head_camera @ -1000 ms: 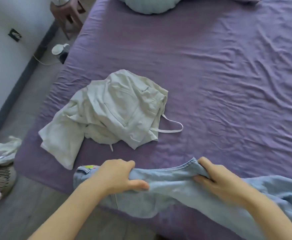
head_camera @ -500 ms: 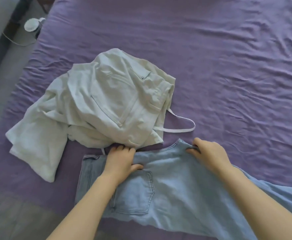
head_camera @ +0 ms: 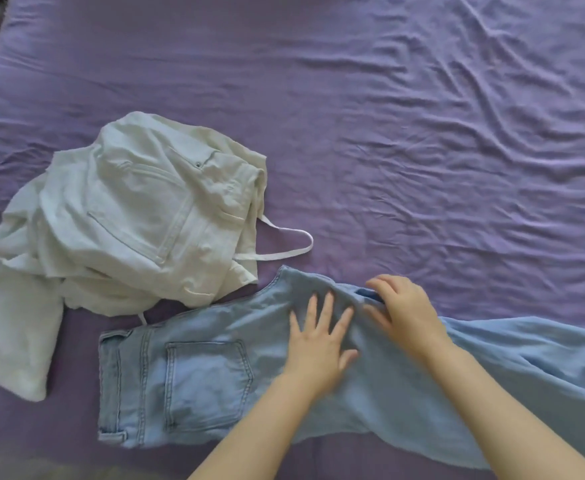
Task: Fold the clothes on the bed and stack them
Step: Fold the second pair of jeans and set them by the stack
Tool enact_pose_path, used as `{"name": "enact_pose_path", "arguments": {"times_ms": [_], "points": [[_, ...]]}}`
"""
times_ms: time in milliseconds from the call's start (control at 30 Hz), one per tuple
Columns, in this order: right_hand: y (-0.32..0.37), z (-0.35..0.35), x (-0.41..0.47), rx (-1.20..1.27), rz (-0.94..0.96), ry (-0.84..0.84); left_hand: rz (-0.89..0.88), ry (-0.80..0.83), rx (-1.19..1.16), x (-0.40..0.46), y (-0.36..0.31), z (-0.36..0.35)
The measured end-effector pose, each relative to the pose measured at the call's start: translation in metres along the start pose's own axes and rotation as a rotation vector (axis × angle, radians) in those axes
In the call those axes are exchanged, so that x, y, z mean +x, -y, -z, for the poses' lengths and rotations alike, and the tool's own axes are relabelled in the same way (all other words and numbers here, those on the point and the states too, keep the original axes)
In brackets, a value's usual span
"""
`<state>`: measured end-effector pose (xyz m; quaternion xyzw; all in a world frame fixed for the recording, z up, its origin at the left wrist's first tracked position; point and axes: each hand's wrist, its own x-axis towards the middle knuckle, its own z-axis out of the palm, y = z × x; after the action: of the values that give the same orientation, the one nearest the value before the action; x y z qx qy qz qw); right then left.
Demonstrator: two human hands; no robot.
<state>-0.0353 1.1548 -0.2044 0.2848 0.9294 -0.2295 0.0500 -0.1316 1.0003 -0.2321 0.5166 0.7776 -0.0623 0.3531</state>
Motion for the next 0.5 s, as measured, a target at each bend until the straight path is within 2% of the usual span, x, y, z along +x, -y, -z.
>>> {"name": "enact_pose_path", "arguments": {"times_ms": [100, 267, 333, 400, 467, 500], "points": [[-0.044, 0.011, -0.053, -0.097, 0.020, 0.002, 0.073, 0.018, 0.017, 0.009, -0.009, -0.008], [-0.109, 0.022, -0.123, -0.137, -0.137, 0.008, 0.226, 0.123, 0.172, 0.018, -0.033, -0.002], [-0.128, 0.027, -0.138, -0.132, -0.144, -0.006, 0.303, 0.117, 0.160, 0.016, -0.051, 0.009], [-0.143, 0.035, -0.148, -0.122, -0.126, -0.007, 0.312, -0.060, 0.118, 0.013, -0.076, 0.021], [-0.156, 0.044, -0.158, -0.108, -0.091, -0.011, 0.139, -0.336, 0.112, 0.016, -0.105, 0.026], [-0.162, 0.047, -0.164, -0.094, -0.062, -0.018, 0.013, -0.398, 0.123, 0.019, -0.121, 0.026]]}}
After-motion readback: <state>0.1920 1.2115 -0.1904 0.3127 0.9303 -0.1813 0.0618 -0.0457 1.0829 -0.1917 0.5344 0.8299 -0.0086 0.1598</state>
